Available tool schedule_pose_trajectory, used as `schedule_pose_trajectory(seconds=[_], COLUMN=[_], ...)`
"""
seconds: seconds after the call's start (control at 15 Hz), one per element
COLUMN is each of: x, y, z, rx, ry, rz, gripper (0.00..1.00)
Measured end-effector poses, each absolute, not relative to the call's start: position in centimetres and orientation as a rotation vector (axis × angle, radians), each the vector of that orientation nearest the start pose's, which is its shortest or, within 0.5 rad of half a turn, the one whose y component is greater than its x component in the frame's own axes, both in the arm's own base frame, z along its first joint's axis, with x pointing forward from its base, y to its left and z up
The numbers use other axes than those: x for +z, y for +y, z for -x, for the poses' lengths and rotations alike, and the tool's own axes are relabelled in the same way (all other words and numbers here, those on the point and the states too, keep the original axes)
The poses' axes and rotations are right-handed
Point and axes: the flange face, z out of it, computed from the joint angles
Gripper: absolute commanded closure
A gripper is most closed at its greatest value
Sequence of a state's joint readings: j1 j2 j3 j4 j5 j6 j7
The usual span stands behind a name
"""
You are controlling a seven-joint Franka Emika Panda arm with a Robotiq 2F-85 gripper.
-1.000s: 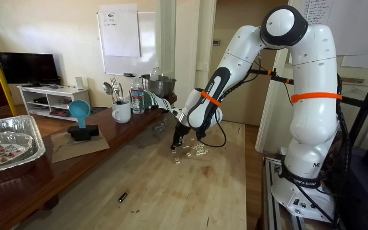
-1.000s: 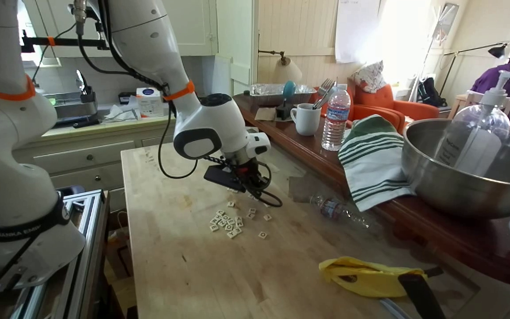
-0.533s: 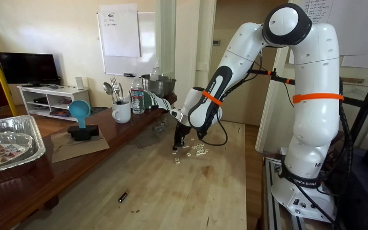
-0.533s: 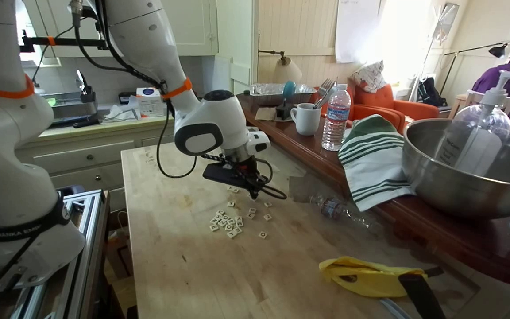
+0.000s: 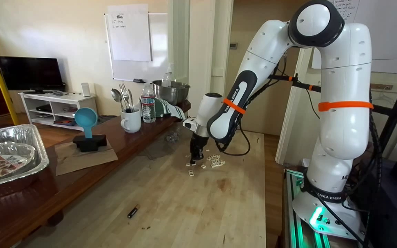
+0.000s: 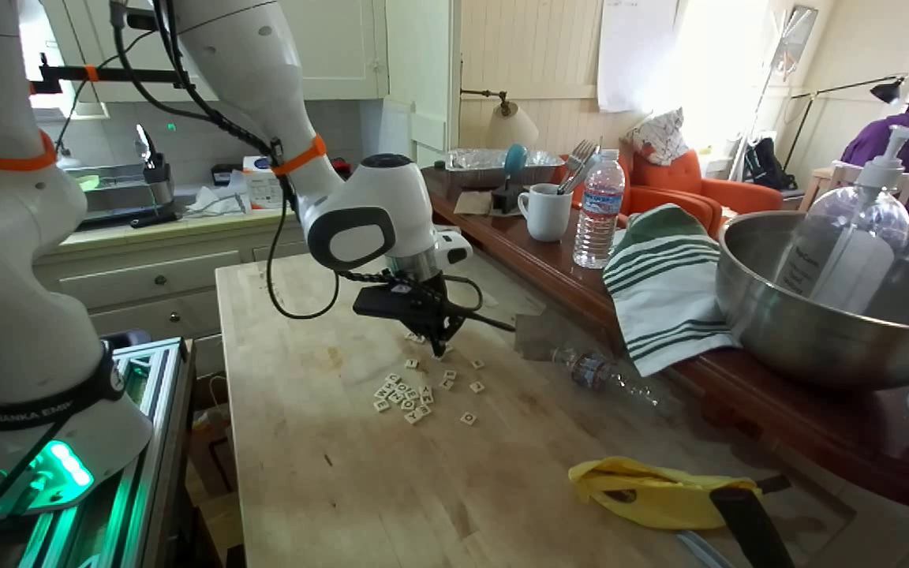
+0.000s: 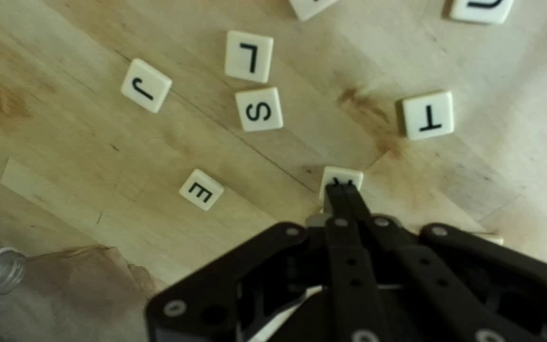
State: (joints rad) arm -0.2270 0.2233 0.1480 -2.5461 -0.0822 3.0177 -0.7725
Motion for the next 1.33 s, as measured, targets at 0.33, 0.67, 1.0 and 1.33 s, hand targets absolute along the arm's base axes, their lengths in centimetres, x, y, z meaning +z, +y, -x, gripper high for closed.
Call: schedule_pose_trajectory(seconds=[0.33,0.67,1.0,1.33], x=[21.4,21.4,21.4,21.4], y=[-1.0,0.7,1.6,1.7], z=[-47.9,-47.8,-47.7,-47.7], rx=[-0.385,-0.391,-0.396,-0.396], ry=[-1.245,-1.282,-1.285,-1.284], rz=[2.946,2.915,2.897,2.895], gripper=[1.0,1.0,1.0,1.0])
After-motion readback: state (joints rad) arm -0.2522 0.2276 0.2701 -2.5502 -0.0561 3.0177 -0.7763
